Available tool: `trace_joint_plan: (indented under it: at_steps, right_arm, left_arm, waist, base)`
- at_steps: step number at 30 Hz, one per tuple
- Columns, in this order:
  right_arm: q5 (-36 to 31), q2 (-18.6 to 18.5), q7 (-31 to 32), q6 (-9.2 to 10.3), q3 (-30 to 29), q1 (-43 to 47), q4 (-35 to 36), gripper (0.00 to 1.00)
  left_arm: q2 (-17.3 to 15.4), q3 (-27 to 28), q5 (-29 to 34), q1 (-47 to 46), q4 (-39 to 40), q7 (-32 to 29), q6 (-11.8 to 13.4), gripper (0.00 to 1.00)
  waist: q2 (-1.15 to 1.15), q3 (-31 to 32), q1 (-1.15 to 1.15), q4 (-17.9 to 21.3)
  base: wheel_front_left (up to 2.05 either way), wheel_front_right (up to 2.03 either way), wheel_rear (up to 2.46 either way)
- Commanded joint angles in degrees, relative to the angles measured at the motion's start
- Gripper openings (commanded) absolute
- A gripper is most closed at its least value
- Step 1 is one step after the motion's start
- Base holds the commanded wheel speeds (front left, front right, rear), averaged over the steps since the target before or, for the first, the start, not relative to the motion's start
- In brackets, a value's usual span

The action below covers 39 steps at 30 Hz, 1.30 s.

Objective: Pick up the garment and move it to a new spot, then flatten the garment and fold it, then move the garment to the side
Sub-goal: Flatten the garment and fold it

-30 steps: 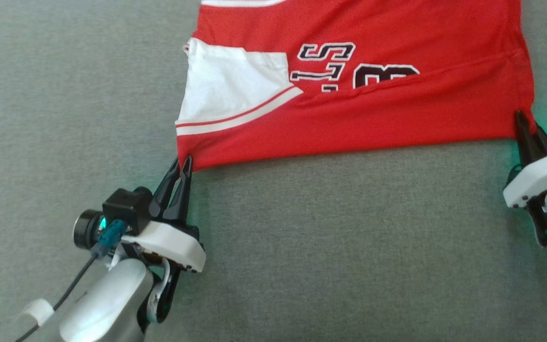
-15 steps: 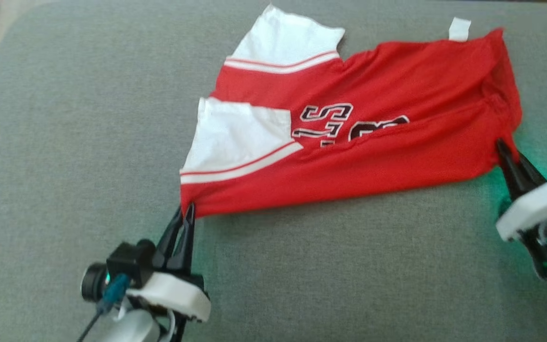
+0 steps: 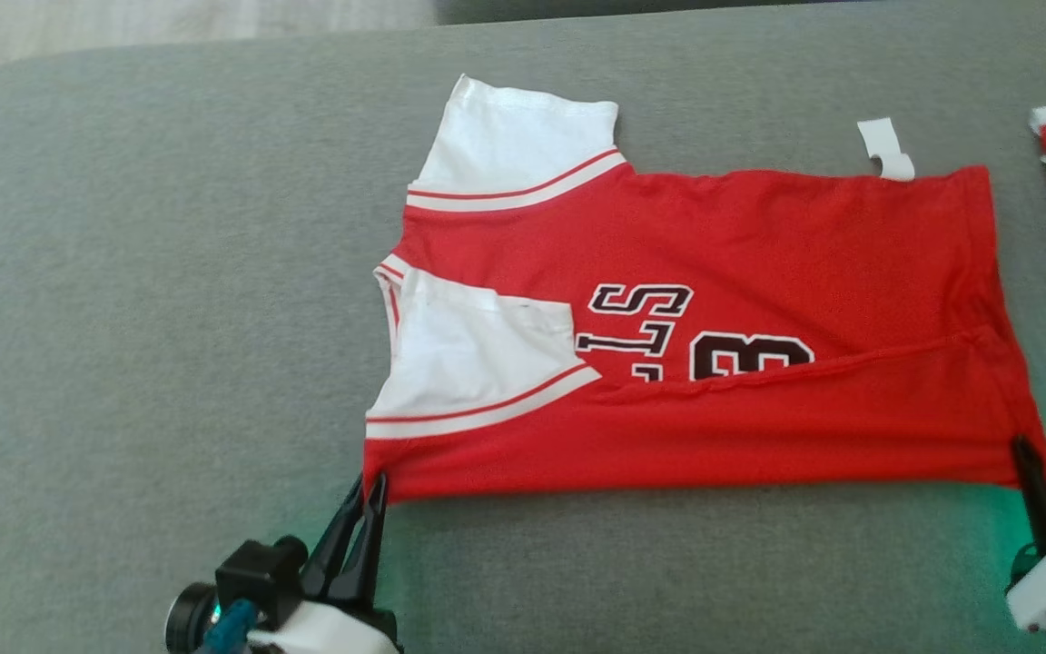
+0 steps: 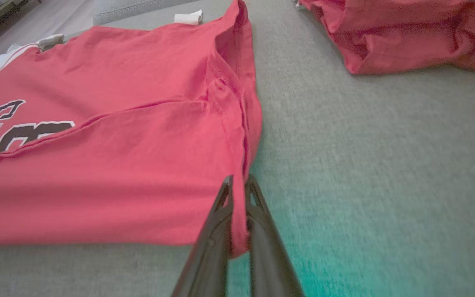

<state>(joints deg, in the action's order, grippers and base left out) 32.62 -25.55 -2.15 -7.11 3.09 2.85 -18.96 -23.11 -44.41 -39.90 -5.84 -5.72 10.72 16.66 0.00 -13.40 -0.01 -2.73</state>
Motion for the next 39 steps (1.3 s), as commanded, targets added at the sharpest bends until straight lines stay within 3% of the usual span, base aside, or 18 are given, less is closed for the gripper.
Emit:
trace_joint_plan:
  at_steps: [1,6,7,10,11,12,13,14,20,24,28,31,32,34,39]
  right_arm:
    - [-0.9,-1.2,0.5,-0.37,-0.8,0.7,2.4,0.00]
    - [-3.4,0.9,1.7,-0.37,-2.8,2.3,4.2,0.00]
    - [-3.8,1.2,1.9,-0.37,-3.1,2.4,4.4,0.07]
    - [-4.9,1.7,2.5,-0.37,-3.7,2.8,4.6,0.56]
    - [-5.2,1.8,2.6,-0.37,-3.8,2.8,4.8,0.94]
    - [-5.5,1.9,2.6,-0.37,-4.1,2.8,4.8,1.00]
    - [-5.7,2.1,2.3,-0.37,-4.6,2.7,4.9,1.00]
    - [-5.9,2.3,2.0,-0.37,-5.0,2.6,5.1,1.00]
    - [-7.9,2.2,-0.3,-0.37,-5.7,1.3,8.9,1.00]
    - [-9.1,2.4,-1.9,-0.37,-5.2,-1.7,11.8,1.00]
    - [-9.8,2.6,-1.9,-0.37,-3.5,-5.4,13.2,1.00]
    - [-9.8,2.1,-1.7,-0.37,-1.2,-8.7,13.6,1.00]
    - [-9.7,2.1,-1.9,-0.37,0.3,-11.0,13.5,1.00]
    - [-9.3,2.2,-2.4,-0.37,1.7,-13.1,12.8,1.00]
    - [-8.5,2.8,-3.9,-0.37,4.2,-16.5,10.4,1.00]
  left_arm:
    - [-2.0,1.8,-0.3,-0.2,1.8,-0.1,0.5,0.00]
    - [-3.4,0.4,-0.4,1.3,3.2,-3.0,1.0,0.00]
    - [-3.7,0.3,-0.4,1.5,3.5,-3.4,1.2,0.00]
    - [-4.5,0.1,-0.3,1.8,4.5,-4.3,1.7,0.00]
    - [-4.8,0.1,-0.4,1.9,4.8,-4.7,1.7,0.00]
    - [-5.0,-0.1,-0.4,1.9,5.2,-5.1,1.8,0.02]
    - [-5.2,-0.2,-0.4,1.9,5.5,-5.5,1.8,0.42]
    - [-5.3,-0.2,-0.2,1.7,6.0,-5.7,2.0,1.00]
    - [-8.0,0.7,1.7,-1.8,10.7,-7.7,2.9,1.00]
    - [-12.2,2.8,4.4,-11.9,15.1,-12.5,1.0,1.00]
    - [-14.7,3.9,4.0,-27.3,14.6,-22.7,-5.7,1.00]
    - [-14.4,4.3,2.0,-39.4,9.7,-31.6,-11.2,1.00]
    - [-13.9,3.9,0.6,-46.4,5.3,-37.7,-14.4,1.00]
    - [-13.6,3.7,-0.3,-52.4,0.5,-43.2,-16.4,1.00]
    - [-13.1,4.1,-3.1,-60.3,-8.1,-52.2,-18.4,1.00]
  waist:
    - [0.00,-0.1,0.01,1.4]
    - [0.00,-0.4,0.01,2.3]
    - [0.00,-0.4,0.01,2.3]
    - [0.00,-0.5,0.01,2.3]
    - [0.00,-0.6,0.01,2.2]
    - [0.00,-0.6,0.01,2.2]
    - [0.00,-0.7,0.01,2.2]
    - [0.00,-0.8,0.01,2.2]
    - [0.00,-2.5,0.01,3.3]
    - [0.00,-5.8,0.01,4.8]
    - [0.00,-9.5,0.01,7.1]
    - [0.00,-12.4,0.01,9.5]
    - [0.00,-14.2,0.01,11.3]
    - [0.00,-15.7,0.01,13.1]
    - [0.00,-18.0,0.01,16.6]
  base:
    - [0.00,0.00,0.00]
    - [0.00,0.00,0.00]
    - [0.00,0.00,0.00]
    - [0.00,0.00,0.00]
    - [0.00,0.00,0.00]
    - [0.00,0.00,0.00]
    - [0.00,0.00,0.00]
    - [0.00,0.00,0.00]
    - [0.00,0.00,0.00]
    - [0.00,0.00,0.00]
    - [0.00,0.00,0.00]
    - [0.00,0.00,0.00]
    - [0.00,0.00,0.00]
    - [0.00,0.00,0.00]
    - [0.00,0.00,0.00]
